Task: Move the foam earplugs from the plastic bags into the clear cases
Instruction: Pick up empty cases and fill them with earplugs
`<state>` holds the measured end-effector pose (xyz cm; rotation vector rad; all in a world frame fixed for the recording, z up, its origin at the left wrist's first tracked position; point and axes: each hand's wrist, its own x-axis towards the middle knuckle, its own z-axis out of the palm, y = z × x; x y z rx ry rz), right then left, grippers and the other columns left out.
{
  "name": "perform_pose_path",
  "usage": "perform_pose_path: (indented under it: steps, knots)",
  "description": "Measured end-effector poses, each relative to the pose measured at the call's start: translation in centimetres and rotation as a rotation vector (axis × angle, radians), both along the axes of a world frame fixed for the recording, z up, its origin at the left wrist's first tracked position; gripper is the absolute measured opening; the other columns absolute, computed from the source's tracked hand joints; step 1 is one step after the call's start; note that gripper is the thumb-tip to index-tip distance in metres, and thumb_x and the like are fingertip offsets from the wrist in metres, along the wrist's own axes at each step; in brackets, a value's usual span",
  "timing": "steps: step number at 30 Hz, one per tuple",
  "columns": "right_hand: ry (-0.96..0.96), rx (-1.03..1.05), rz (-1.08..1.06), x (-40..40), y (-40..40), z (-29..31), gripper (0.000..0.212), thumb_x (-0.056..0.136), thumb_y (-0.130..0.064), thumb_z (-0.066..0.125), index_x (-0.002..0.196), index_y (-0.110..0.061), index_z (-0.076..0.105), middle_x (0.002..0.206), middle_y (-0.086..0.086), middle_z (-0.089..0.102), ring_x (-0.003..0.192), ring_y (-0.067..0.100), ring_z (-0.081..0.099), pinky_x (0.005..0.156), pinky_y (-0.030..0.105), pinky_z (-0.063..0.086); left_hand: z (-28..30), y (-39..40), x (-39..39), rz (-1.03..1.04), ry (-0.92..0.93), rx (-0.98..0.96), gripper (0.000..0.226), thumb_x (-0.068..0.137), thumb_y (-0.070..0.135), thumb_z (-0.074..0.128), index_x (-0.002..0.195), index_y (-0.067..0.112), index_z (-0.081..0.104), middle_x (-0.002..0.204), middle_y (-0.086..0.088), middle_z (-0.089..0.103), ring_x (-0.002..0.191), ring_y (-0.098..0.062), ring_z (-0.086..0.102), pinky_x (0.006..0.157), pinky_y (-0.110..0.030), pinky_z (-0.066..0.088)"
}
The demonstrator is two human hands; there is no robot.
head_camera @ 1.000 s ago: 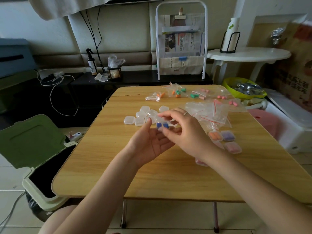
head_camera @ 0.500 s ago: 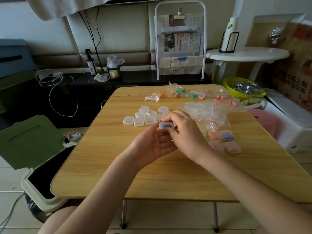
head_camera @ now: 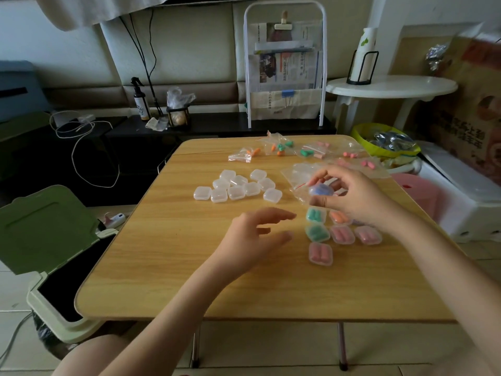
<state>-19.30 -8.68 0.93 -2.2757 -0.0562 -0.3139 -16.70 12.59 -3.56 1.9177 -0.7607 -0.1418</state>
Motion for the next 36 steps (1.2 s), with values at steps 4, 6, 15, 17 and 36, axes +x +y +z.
perform_pose_path:
  steps: [4, 6, 15, 17, 36]
  knots:
    - [0.013, 0.005, 0.088, -1.4, -0.8, -0.8, 0.016, 0.080, -0.025, 0.071, 0.093, -0.032, 0.066, 0.102, -0.022, 0.065, 0.082, -0.011, 0.058, 0.072, 0.023, 0.047, -1.5, -1.3, -0.7, -0.154, -0.414, 0.185, 0.038, 0.082, 0.022, 0.071, 0.120, 0.027, 0.066, 0.133, 0.004, 0.057, 0.125, -0.010, 0.047, 0.103, -0.022, 0.035]
    - [0.062, 0.044, 0.103, -2.5, -1.7, -1.2, 0.025, 0.080, -0.010, 0.072, 0.098, -0.027, 0.066, 0.103, -0.016, 0.066, 0.082, -0.009, 0.061, 0.068, 0.016, 0.048, -2.0, -1.9, -1.0, -0.210, -0.469, 0.205, 0.038, 0.082, 0.019, 0.070, 0.120, 0.024, 0.066, 0.133, 0.000, 0.058, 0.126, -0.017, 0.047, 0.103, -0.028, 0.037]
    - [0.035, -0.015, 0.030, -7.8, -3.1, -4.0, 0.054, 0.063, -0.010, 0.085, 0.104, -0.036, 0.062, 0.105, -0.029, 0.064, 0.098, -0.009, 0.059, 0.083, 0.009, 0.046, -2.0, -3.5, -1.5, -0.226, -0.582, 0.095, 0.020, 0.082, 0.016, 0.070, 0.101, 0.011, 0.074, 0.101, -0.002, 0.072, 0.098, -0.007, 0.056, 0.089, -0.018, 0.039]
    - [0.016, -0.068, 0.006, -8.2, -2.8, -4.5, 0.056, 0.061, -0.013, 0.086, 0.099, -0.045, 0.060, 0.101, -0.028, 0.064, 0.098, -0.015, 0.053, 0.080, 0.003, 0.040, -2.0, -3.6, -1.4, -0.233, -0.573, 0.107, 0.021, 0.083, 0.020, 0.069, 0.103, 0.012, 0.073, 0.102, 0.000, 0.072, 0.099, -0.008, 0.057, 0.090, -0.017, 0.039]
    - [-0.099, -0.335, 0.033, -3.4, -0.6, -3.5, 0.020, 0.084, -0.044, 0.059, 0.088, -0.027, 0.068, 0.093, -0.017, 0.060, 0.103, 0.006, 0.048, 0.090, 0.032, 0.042, -0.1, -2.3, 0.4, -0.099, -0.395, 0.191, 0.024, 0.082, 0.018, 0.070, 0.105, 0.026, 0.070, 0.101, 0.013, 0.065, 0.091, 0.001, 0.055, 0.074, -0.009, 0.043]
